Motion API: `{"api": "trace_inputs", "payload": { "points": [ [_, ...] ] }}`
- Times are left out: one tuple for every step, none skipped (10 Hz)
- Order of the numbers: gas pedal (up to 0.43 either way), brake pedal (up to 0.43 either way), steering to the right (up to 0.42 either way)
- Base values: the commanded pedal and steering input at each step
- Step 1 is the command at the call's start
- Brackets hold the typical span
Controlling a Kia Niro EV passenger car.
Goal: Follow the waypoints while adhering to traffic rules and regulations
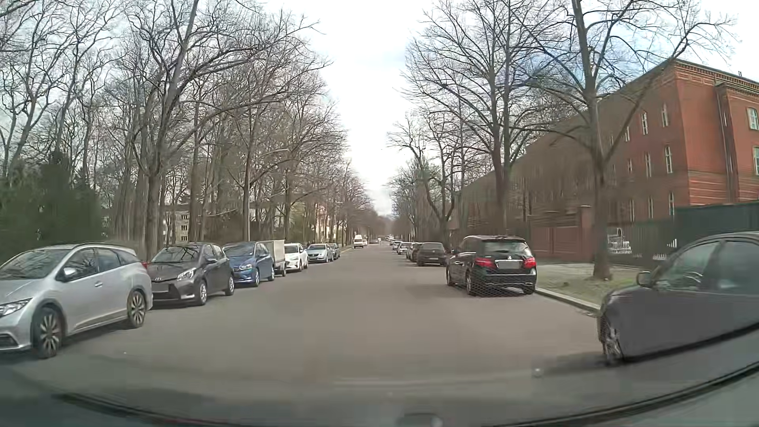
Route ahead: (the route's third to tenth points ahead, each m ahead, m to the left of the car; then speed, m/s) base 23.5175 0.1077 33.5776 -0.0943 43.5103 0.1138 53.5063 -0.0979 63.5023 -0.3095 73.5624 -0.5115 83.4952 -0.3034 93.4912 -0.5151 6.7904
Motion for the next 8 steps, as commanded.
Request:
{"api": "trace_inputs", "payload": {
  "points": [
    [0.028,0.0,0.003],
    [0.028,0.0,0.003],
    [0.028,0.0,0.003],
    [0.028,0.0,0.003],
    [0.028,0.0,0.003],
    [0.028,0.0,0.003],
    [0.028,0.0,0.003],
    [0.028,0.0,0.003]
  ]
}}
